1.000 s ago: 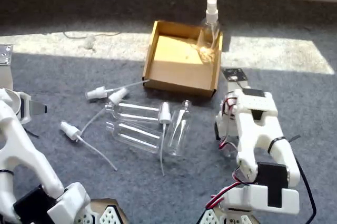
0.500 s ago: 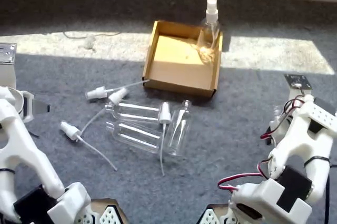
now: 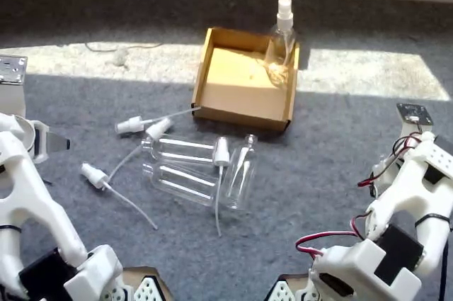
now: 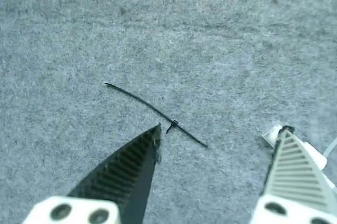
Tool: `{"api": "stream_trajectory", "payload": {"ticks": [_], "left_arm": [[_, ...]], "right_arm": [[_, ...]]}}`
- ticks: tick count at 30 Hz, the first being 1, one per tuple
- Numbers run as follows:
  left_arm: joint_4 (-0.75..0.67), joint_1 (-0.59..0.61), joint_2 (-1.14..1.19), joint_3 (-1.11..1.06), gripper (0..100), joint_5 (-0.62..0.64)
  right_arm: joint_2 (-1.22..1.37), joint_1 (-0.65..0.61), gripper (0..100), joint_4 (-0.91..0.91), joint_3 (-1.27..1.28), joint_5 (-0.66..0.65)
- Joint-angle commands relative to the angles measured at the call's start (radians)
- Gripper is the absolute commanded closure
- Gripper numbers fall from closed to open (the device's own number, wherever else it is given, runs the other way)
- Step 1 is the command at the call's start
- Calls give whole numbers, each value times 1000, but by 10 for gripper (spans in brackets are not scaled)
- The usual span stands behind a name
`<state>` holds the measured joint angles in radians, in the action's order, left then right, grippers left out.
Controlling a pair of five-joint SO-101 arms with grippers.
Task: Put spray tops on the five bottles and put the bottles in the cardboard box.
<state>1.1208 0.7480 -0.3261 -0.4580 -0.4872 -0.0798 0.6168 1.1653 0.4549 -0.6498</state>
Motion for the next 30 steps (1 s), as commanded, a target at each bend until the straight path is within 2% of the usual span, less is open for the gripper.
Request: {"api": "stream_trajectory", "payload": {"ticks": [1,9,16,22,30], "left_arm": [[6,-18,-8,41,685,2],[6,-12,-8,41,685,2],[6,-13,-8,41,686,2],[6,-19,-8,42,686,3],[6,-19,-8,42,686,3]], "right_arm": [[-8,-58,735,5,-143,48],[70,-156,735,7,-242,49],[254,-104,735,8,-318,44],[265,-94,735,128,-355,-35],[268,-96,735,114,-348,-40]]}}
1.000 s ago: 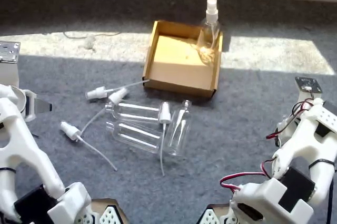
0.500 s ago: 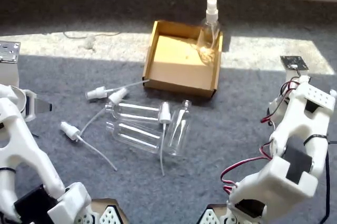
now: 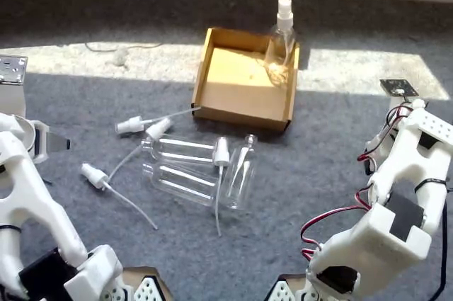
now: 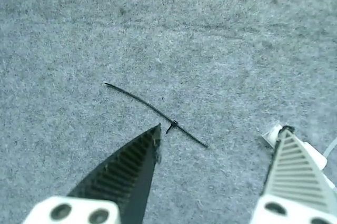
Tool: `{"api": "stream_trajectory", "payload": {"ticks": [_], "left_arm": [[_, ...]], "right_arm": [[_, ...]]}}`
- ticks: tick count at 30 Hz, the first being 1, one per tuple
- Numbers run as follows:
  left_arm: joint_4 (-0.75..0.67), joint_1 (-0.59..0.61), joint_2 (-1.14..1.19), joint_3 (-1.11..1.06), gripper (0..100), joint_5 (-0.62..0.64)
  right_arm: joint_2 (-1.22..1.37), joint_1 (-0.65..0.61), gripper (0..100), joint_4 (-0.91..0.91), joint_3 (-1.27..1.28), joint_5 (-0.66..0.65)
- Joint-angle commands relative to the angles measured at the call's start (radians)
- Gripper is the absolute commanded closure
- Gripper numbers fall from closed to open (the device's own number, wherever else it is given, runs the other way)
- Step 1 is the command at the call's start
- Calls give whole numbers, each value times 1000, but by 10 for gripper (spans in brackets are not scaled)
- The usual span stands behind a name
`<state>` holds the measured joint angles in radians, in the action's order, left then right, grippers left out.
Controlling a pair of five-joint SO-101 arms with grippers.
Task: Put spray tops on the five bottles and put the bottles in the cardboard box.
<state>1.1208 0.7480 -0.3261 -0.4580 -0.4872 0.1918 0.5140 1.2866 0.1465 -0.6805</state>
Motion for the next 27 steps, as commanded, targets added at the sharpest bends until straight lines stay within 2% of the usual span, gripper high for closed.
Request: {"api": "stream_trajectory", "payload": {"ticks": [1,9,21,27], "left_arm": [[6,-19,-8,42,686,3],[6,-18,-8,42,687,3],[6,-16,-8,44,687,3],[6,-18,-8,42,687,3]], "right_arm": [[-2,10,735,-18,-39,-9],[64,21,735,-30,7,-60],[120,53,736,-28,1,-66],[125,74,736,-24,1,-138]]}}
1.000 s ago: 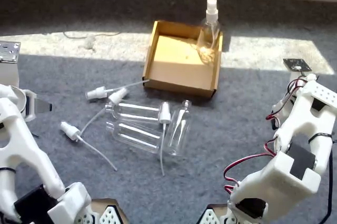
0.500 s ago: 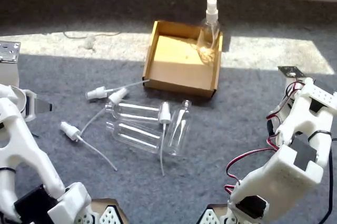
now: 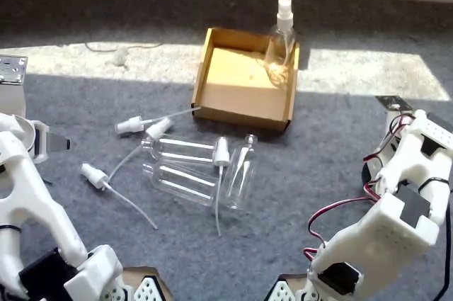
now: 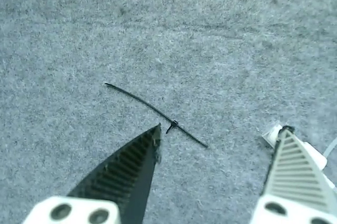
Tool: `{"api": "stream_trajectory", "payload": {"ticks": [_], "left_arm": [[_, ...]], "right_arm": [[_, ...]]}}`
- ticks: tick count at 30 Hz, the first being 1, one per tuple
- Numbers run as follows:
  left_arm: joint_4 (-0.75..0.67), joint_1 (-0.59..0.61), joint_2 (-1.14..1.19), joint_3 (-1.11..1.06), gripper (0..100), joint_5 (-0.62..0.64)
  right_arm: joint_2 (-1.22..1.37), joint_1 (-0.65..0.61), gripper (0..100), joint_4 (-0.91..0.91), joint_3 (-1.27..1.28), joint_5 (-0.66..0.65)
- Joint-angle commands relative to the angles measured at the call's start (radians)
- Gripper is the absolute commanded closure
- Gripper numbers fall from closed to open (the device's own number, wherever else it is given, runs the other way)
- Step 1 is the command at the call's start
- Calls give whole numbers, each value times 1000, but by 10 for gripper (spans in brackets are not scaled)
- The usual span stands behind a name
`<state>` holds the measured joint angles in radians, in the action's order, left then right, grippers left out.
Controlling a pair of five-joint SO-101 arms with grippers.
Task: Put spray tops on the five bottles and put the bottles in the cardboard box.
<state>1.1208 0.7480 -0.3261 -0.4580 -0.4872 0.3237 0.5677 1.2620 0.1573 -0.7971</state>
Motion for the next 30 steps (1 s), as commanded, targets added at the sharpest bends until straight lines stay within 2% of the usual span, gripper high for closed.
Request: {"api": "stream_trajectory", "payload": {"ticks": [1,6,15,19,22,27,30], "left_arm": [[6,-19,-8,42,687,3],[6,-16,-8,42,687,3],[8,-19,-8,41,688,3],[51,-36,-8,50,688,3],[123,-102,-10,51,688,2],[170,-305,-1,53,688,12],[169,-414,19,81,688,138]], "right_arm": [[-7,22,736,-2,-10,-21],[-7,19,744,-5,-8,-20],[-15,-8,995,-2,-28,-20],[-19,-22,994,2,-90,25],[-84,-24,994,-7,-130,101],[-295,-84,994,-45,-105,166],[-461,-148,994,-150,50,206]]}}
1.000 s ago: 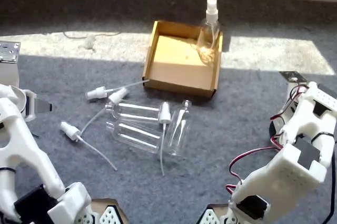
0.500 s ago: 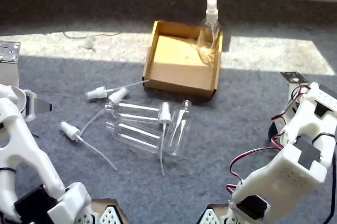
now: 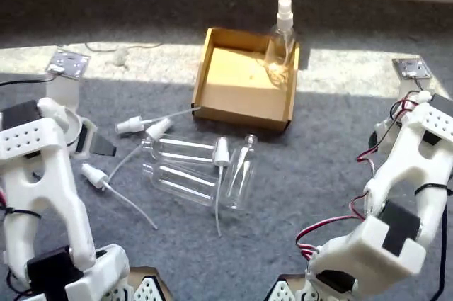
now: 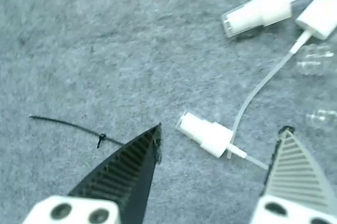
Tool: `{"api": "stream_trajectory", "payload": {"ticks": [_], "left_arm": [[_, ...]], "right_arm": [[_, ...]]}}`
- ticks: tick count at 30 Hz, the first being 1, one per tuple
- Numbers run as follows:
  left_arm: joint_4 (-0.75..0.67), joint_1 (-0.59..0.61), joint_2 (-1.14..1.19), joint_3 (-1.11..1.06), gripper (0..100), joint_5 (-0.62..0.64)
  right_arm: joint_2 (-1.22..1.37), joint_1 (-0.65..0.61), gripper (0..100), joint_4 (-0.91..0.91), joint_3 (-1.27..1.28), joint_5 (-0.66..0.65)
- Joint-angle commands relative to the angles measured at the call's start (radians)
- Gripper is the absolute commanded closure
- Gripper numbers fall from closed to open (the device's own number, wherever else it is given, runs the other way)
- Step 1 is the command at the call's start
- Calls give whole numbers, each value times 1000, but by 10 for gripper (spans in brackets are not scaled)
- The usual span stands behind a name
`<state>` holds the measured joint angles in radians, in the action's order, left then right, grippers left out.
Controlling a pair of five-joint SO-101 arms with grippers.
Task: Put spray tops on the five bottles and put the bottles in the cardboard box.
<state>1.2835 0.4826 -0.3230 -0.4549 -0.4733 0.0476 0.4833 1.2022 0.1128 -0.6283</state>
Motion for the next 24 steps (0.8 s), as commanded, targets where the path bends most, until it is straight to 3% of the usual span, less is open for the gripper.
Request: {"api": "stream_trajectory", "payload": {"ticks": [1,5,7,9,11,13,15,20,24], "left_arm": [[9,-174,38,101,688,176],[17,-243,174,219,703,354],[44,-257,231,266,741,270],[110,-254,271,321,775,95],[204,-206,295,372,790,75],[259,-133,303,395,788,166],[262,-56,302,392,789,193],[264,110,300,306,790,117],[222,148,300,223,790,120]], "right_arm": [[-248,-96,994,-128,170,37],[-516,-222,994,-303,522,37],[-636,-255,994,-329,676,35],[-740,-259,994,-328,797,14],[-829,-262,994,-328,875,-55],[-898,-262,994,-328,935,-81],[-946,-262,994,-328,980,-81],[-974,-259,994,-334,1027,-83],[-975,-259,994,-334,1058,-78]]}}
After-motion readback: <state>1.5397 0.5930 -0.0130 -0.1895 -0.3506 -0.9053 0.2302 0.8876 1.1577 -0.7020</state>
